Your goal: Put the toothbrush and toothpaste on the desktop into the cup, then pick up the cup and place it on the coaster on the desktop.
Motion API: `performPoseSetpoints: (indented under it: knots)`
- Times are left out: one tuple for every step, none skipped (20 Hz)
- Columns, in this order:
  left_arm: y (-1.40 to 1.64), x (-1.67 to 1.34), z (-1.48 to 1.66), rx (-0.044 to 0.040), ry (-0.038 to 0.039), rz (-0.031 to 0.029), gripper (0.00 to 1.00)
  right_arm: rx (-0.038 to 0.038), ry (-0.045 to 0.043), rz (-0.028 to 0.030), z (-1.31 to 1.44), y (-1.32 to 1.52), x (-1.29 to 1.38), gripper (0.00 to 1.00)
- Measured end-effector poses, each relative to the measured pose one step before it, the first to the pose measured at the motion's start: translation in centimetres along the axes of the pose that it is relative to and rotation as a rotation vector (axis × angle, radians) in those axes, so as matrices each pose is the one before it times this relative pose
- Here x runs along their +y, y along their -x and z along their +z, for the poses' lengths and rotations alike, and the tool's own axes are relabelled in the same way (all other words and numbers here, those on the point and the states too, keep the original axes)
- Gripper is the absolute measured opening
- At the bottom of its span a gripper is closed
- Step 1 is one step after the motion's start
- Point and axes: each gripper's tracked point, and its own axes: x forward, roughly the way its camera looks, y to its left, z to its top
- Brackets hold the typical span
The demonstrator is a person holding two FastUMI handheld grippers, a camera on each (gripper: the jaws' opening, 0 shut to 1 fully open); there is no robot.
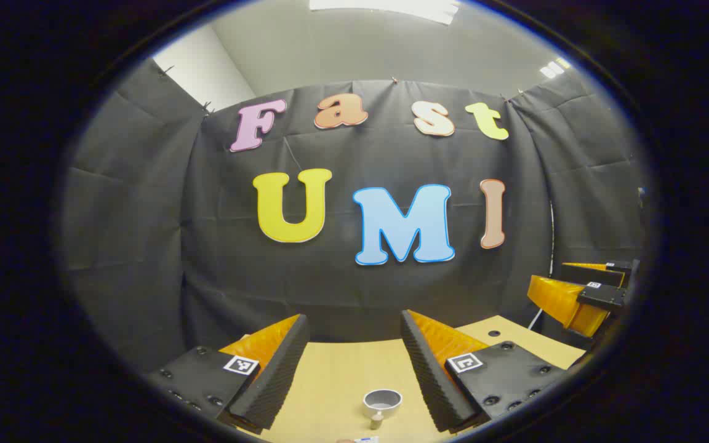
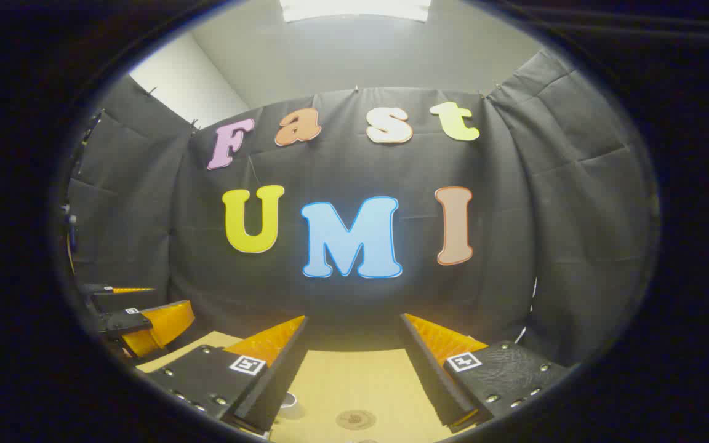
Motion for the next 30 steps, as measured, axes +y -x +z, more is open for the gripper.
performPoseSetpoints:
  knots:
    - [-0.01,0.163,-0.27,0.00694,0.00908,0.00067,0.95,0.00715,-0.00276,0.00357,-0.099,-0.124,0.172,0.9]
    - [-0.078,0.193,-0.344,0.00959,0.00859,0.00261,0.95,0.00606,-0.00089,0.00463,-0.192,-0.067,0.157,0.9]
    - [-0.267,0.289,-0.416,0.01056,0.00744,0.00409,0.95,0.0041,0.00328,0.00395,-0.057,-0.165,0.154,0.9]
    - [0.057,0.148,-0.485,0.00999,0.00553,0.0068,0.95,0.00453,0.00318,0.00626,-0.217,-0.19,0.163,0.9]
    - [-0.211,0.179,-0.376,0.01075,0.00447,0.0047,0.94,0.0065,0.00196,0.00618,-0.123,-0.124,0.207,0.9]
    - [-0.223,-0.101,-0.313,0.00905,0.00227,0.00183,0.94,0.00618,0.00082,0.00513,-0.232,-0.068,0.065,0.9]
    - [-0.18,-0.089,-0.219,0.00807,-0.00043,-0.00183,0.94,0.00786,0.00155,0.00192,-0.122,-0.084,0.002,0.9]
    - [-0.184,-0.201,-0.284,0.00664,-0.0034,-0.00279,0.94,0.00731,0.00264,0.00155,-0.302,-0.156,0.07,0.91]
    - [-0.148,-0.195,-0.337,0.00679,-0.00552,-0.00364,0.94,0.00651,0.0033,0.00153,-0.046,-0.123,0.006,0.91]
    - [-0.204,-0.205,-0.357,0.00852,-0.00447,-0.00403,0.94,0.00352,0.00263,0.00239,-0.18,-0.151,-0.075,0.91]
    - [0.022,-0.216,-0.058,0.00515,-0.00127,-0.00213,0.94,0.00261,0.00208,0.00317,-0.022,-0.101,0.115,0.9]
    - [0.019,-0.104,-0.138,0.00351,0.00214,-0.00207,0.94,0.00132,0.00096,0.00502,-0.091,-0.067,0.072,0.9]
    - [-0.097,-0.039,-0.141,0.00325,0.00268,0.00029,0.94,0.00144,0.00245,0.00409,0.049,-0.13,0.068,0.9]
    - [-0.157,-0.186,-0.365,0.01089,-0.00034,-0.00035,0.94,0.00742,0.00296,0.00134,-0.332,-0.062,0.009,0.9]
    - [-0.222,-0.231,-0.477,0.01595,-0.00234,-0.0007,0.94,0.01042,0.00062,0.00297,-0.282,-0.195,0.04,0.91]
    - [-0.279,-0.084,-0.729,0.01796,-0.00296,-0.00086,0.94,0.01364,-0.00074,0.00388,-0.46,-0.122,-0.018,0.9]
    - [-0.34,-0.09,-0.827,0.02067,-0.00359,-0.00141,0.94,0.01664,-0.00009,0.00488,-0.406,-0.263,0.106,0.9]
    - [-0.327,-0.114,-1.011,0.02618,-0.00236,-0.00556,0.94,0.01889,0.00163,0.00137,-0.621,-0.153,-0.037,0.9]
    - [-0.347,-0.258,-1.106,0.02939,-0.00063,-0.00659,0.94,0.02823,0.00292,-0.00014,-0.785,-0.364,-0.185,0.9]
    - [-0.365,-0.135,-1.304,0.03357,-0.00067,-0.00692,0.94,0.03799,0.00219,0.00149,-1.243,-0.327,-0.043,0.91]
    - [-0.397,-0.156,-1.522,0.03485,-0.00148,-0.00477,0.94,0.04226,-0.00035,0.00407,-1.285,-0.344,-0.016,0.91]
    - [-0.375,-0.255,-1.408,0.03687,-0.00118,-0.00666,0.98,0.05066,-0.00084,0.00504,-1.691,-0.275,-0.072,0.91]
    - [-0.402,-0.292,-1.502,0.03769,0.00078,-0.00714,0.94,0.04489,-0.00336,0.0042,-1.522,-0.223,-0.047,0.91]
    - [-0.23,-0.198,-1.525,0.03677,0.00251,-0.00627,0.96,0.04296,-0.00415,0.00205,-1.491,-0.231,-0.076,0.91]
    - [-0.411,-0.134,-1.675,0.03809,0.00455,-0.00449,0.96,0.04808,-0.00223,-0.0039,-1.551,-0.348,-0.093,0.91]
    - [-0.503,-0.076,-1.718,0.04014,0.00573,-0.00198,0.94,0.04628,-0.00552,-0.00028,-1.782,-0.353,-0.183,0.91]
    - [-0.397,0.125,-1.502,0.03771,0.00714,0.0009,0.96,0.04789,-0.00832,0.00025,-1.653,-0.26,-0.109,0.92]
    - [-0.359,0.03,-1.711,0.03934,0.0073,0.00085,0.96,0.05221,-0.00907,0.00215,-1.838,-0.341,0.026,0.92]
    - [-0.473,0.133,-1.616,0.03822,0.0081,-0.00022,0.94,0.05023,-0.01156,0.00127,-1.58,-0.44,0.041,0.92]
    - [-0.523,-0.096,-1.322,0.03752,0.00632,-0.00185,0.94,0.05302,-0.01158,0.00315,-1.673,-0.428,0.037,0.92]
